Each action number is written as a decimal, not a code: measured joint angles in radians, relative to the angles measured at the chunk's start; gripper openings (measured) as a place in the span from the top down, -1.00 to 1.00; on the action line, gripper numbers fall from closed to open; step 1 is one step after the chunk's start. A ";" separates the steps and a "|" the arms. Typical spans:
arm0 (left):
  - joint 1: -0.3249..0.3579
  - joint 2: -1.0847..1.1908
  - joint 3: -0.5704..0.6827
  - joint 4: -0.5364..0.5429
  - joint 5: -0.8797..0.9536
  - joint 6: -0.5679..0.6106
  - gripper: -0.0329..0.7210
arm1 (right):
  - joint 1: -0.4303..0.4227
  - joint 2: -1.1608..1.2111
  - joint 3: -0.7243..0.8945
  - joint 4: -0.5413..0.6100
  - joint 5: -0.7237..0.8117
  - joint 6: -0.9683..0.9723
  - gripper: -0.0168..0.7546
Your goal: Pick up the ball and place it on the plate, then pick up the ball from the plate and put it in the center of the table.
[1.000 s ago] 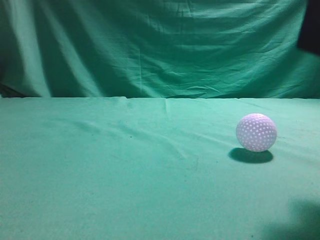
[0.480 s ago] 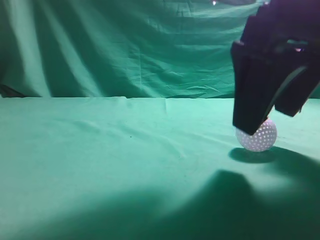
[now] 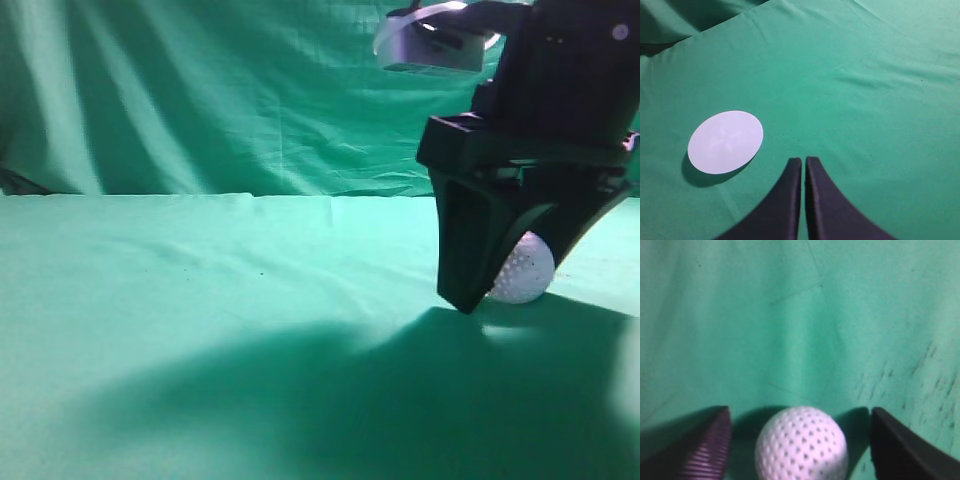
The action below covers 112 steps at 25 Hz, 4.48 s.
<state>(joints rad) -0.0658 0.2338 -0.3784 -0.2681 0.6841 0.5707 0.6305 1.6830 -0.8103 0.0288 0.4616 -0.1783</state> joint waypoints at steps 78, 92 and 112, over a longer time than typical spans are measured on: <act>0.000 -0.033 0.000 -0.083 0.000 0.000 0.91 | 0.123 -0.017 -1.267 -0.026 0.805 0.045 0.96; 0.000 -0.197 0.000 -0.106 0.008 0.000 0.91 | 0.123 -0.543 -0.594 -0.009 0.647 0.089 0.96; 0.000 -0.211 0.135 -0.154 -0.156 0.000 0.91 | 0.123 -1.332 0.291 0.006 0.169 0.127 0.96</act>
<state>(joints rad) -0.0658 0.0232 -0.2436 -0.4218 0.5282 0.5707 0.7535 0.3509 -0.5194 0.0347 0.6306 -0.0510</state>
